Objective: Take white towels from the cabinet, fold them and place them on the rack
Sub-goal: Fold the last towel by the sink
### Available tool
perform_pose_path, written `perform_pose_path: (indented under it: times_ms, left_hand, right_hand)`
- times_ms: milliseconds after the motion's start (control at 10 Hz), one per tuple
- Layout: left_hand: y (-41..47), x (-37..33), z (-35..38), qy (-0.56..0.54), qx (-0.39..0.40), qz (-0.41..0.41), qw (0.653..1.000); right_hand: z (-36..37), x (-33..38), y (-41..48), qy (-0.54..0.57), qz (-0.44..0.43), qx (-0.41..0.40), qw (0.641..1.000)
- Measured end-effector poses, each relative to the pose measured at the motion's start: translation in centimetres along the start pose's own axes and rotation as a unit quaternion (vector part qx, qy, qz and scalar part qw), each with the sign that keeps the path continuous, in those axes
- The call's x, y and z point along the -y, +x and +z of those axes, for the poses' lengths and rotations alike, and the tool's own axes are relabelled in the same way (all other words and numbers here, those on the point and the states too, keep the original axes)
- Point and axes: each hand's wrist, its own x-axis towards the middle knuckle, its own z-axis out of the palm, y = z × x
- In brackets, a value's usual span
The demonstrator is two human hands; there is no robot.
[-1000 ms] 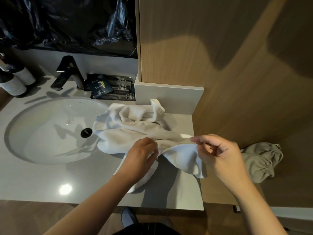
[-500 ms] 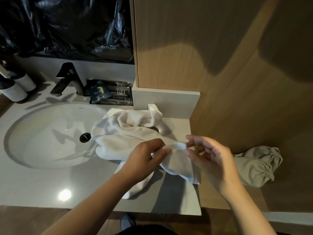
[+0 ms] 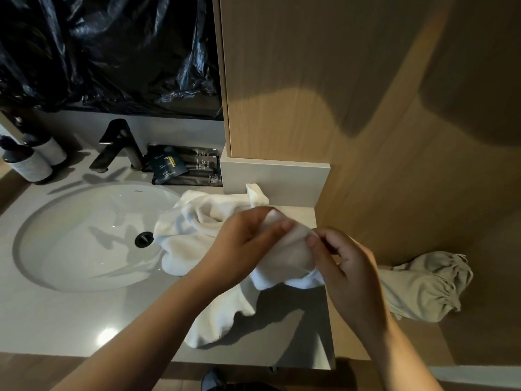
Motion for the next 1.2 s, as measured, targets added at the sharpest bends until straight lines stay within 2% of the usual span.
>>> perform_pose_path:
  times_ms: [100,200,300,400,500,700,800,900,1000,1100,1200]
  left_hand:
    - [1.2,-2.3,-0.8,-0.016,-0.047,0.036,0.998]
    - [1.9,-3.7,-1.8,0.019,-0.052,0.073,0.996]
    - [1.9,-4.1,-2.2,0.057,-0.053,0.107,0.991]
    - [1.9,-3.9,-2.8,0.080,-0.076,0.119,0.987]
    - [2.4,-4.2,-3.7,0.077,-0.098,0.090,0.988]
    - [3.7,-5.7,-6.6,0.082,-0.192,0.137,0.968]
    - [4.0,-5.8,-7.3,0.096,-0.196,0.141,0.966]
    - [3.9,-5.6,-7.8,0.099,-0.214,0.131,0.963]
    - [4.4,-6.2,-9.1,0.104,-0.280,0.117,0.947]
    - [5.2,-7.1,-9.9,0.104,-0.318,0.114,0.935]
    - [6.0,-7.1,-10.3,0.095,-0.346,0.117,0.926]
  right_hand:
    - [0.4,-0.1,-0.1,-0.161,0.169,0.028,0.972]
    - [-0.5,0.8,0.4,-0.307,0.223,-0.005,0.925]
    - [-0.8,2.1,1.9,-0.064,0.065,-0.032,0.995]
    - [0.3,1.4,2.6,-0.058,0.037,-0.044,0.997]
    - [0.6,1.5,3.6,-0.067,0.053,-0.059,0.995]
    - [-0.3,1.1,5.6,-0.107,0.076,-0.075,0.988]
    - [-0.7,0.9,6.3,-0.103,0.089,-0.119,0.983]
    - [-1.3,2.3,7.5,-0.055,0.059,-0.124,0.989]
    - [-2.1,5.8,10.2,0.058,-0.007,-0.121,0.991]
    - [-2.0,9.7,12.5,0.166,-0.083,-0.121,0.975]
    - [-1.2,10.7,13.0,0.204,-0.079,-0.078,0.973]
